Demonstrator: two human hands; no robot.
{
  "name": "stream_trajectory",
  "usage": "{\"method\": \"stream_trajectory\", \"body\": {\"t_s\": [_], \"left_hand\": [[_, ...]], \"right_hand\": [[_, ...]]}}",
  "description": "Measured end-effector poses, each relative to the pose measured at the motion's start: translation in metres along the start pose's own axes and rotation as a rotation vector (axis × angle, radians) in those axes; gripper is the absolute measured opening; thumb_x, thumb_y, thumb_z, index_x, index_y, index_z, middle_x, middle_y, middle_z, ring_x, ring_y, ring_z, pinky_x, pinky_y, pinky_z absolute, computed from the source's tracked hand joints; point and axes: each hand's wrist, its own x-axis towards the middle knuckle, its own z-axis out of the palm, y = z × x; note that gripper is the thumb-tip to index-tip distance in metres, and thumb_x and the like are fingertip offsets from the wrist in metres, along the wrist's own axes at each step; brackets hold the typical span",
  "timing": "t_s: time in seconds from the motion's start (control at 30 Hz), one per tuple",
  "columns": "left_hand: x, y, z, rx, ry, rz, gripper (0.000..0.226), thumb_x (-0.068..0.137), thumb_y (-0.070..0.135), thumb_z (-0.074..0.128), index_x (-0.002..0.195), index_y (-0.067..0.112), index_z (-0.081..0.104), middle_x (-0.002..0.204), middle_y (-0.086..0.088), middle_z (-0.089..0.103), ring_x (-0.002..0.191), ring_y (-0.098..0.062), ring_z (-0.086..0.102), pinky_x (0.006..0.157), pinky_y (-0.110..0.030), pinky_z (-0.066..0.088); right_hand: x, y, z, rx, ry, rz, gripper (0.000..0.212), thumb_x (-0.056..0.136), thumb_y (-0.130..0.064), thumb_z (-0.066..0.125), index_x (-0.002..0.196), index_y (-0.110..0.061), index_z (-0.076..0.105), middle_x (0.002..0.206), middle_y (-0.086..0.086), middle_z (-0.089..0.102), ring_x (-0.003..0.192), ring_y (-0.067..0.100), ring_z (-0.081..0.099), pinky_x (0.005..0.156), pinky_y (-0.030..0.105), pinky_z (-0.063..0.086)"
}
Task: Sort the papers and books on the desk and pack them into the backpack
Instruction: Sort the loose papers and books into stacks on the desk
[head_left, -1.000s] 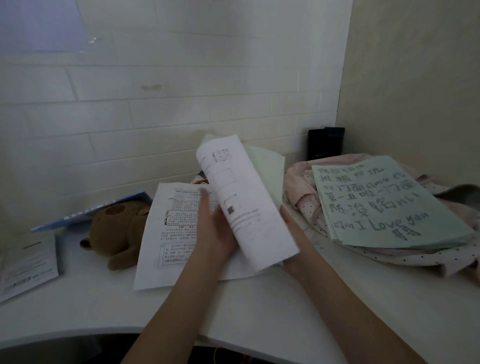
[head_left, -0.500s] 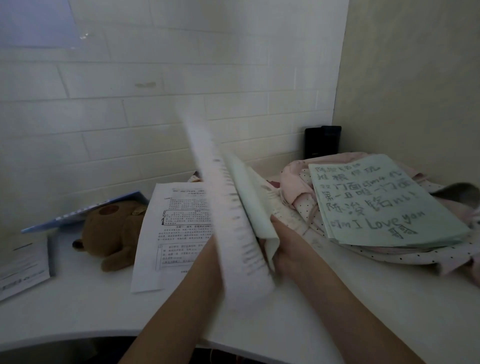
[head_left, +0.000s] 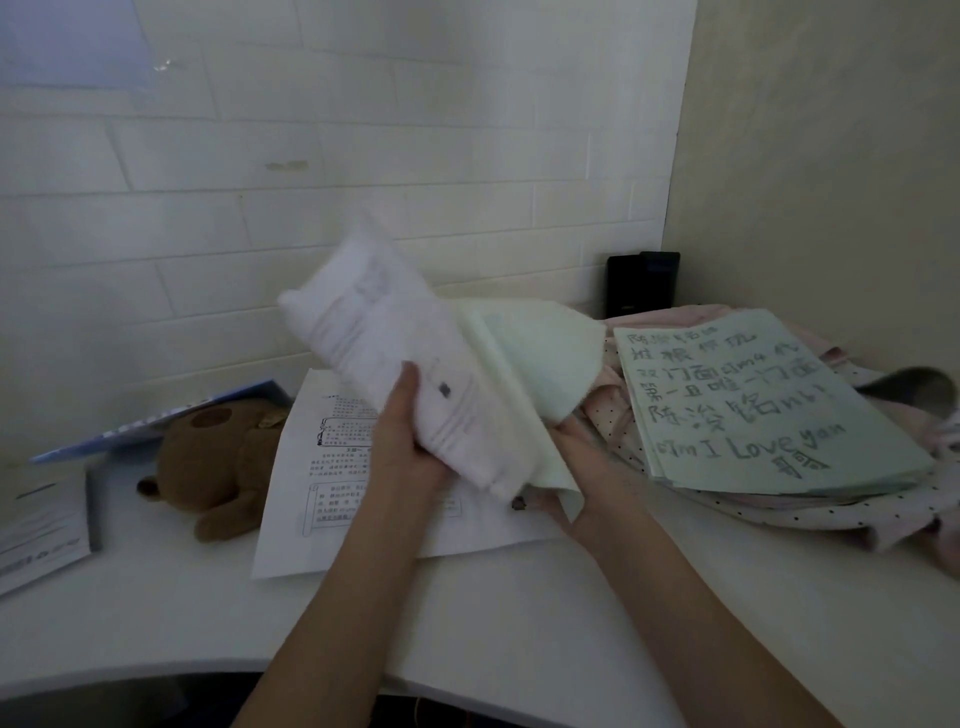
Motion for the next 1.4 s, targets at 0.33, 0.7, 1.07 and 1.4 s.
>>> {"method": "stream_trajectory", "body": {"t_s": [0.33,0.7,1.07,1.4], "left_hand": [[0.031,0.006,-0.018,0.137,0.228,0.176,0.048,0.093,0.054,0.046,0.125,0.019,0.054,0.098,-0.001,0.073,0.087,-0.021,0.071,0.069,-0.042,0.059],[0.031,0.001,-0.019,0.241,0.119,0.136,0.049,0.085,0.057,0.056,0.105,0.013,0.064,0.092,-0.007,0.071,0.081,-0.022,0.067,0.075,-0.037,0.054],[0.027,-0.020,-0.016,0.773,0.165,0.161,0.029,0.090,0.009,0.053,0.117,0.011,0.042,0.105,-0.009,0.061,0.094,-0.025,0.063,0.071,-0.035,0.054],[0.014,-0.032,-0.017,1.365,0.252,0.739,0.014,0.095,0.021,0.051,0.088,0.010,0.053,0.074,-0.001,0.059,0.065,-0.018,0.053,0.054,-0.029,0.038]], "right_hand": [[0.007,0.000,-0.009,-0.616,0.703,-0.776,0.038,0.100,-0.014,0.043,0.136,-0.002,0.047,0.132,0.013,0.056,0.120,0.023,0.054,0.103,0.030,0.040],[0.006,0.029,0.006,-1.481,0.182,-1.128,0.050,0.083,-0.019,0.039,0.128,-0.013,0.060,0.087,0.007,0.056,0.058,0.021,0.054,0.040,0.024,0.038],[0.012,0.042,0.009,-1.414,-0.091,-0.704,0.047,0.099,-0.024,0.037,0.146,-0.019,0.036,0.107,0.010,0.052,0.075,0.017,0.049,0.069,0.029,0.043],[0.009,0.042,0.011,-1.435,-0.045,-0.599,0.058,0.100,-0.027,0.039,0.152,-0.023,0.013,0.124,0.008,0.043,0.089,0.028,0.057,0.077,0.039,0.047]]}}
